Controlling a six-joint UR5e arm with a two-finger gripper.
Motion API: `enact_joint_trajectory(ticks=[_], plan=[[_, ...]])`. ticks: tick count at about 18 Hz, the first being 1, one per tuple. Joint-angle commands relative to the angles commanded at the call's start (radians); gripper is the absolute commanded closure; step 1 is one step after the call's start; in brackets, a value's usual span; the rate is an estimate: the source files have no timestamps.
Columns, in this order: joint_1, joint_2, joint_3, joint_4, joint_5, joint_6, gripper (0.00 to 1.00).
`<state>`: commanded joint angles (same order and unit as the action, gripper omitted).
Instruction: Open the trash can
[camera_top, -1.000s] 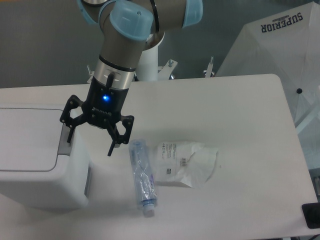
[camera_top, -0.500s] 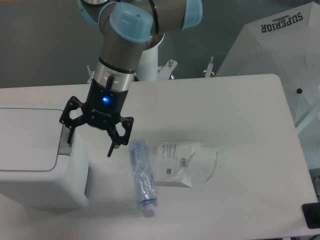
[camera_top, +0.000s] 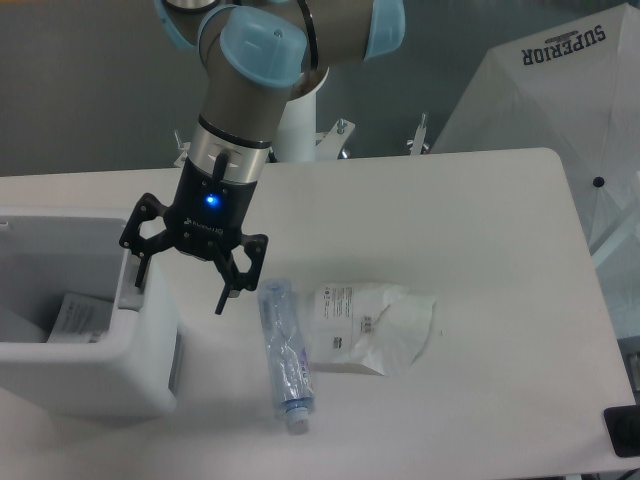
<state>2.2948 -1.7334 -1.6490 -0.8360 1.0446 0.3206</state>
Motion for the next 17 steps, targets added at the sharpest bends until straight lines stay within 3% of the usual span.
enact_joint_trajectory(ticks=[8,14,17], plan=[[0.032,0.008,0.089,-0.002,0.052,0.012,0.00],[0.094,0.006,0.114,-0.008,0.303,0.061,0.00],[0.129,0.003,0.115,-0.006,0.345,0.067,0.00]])
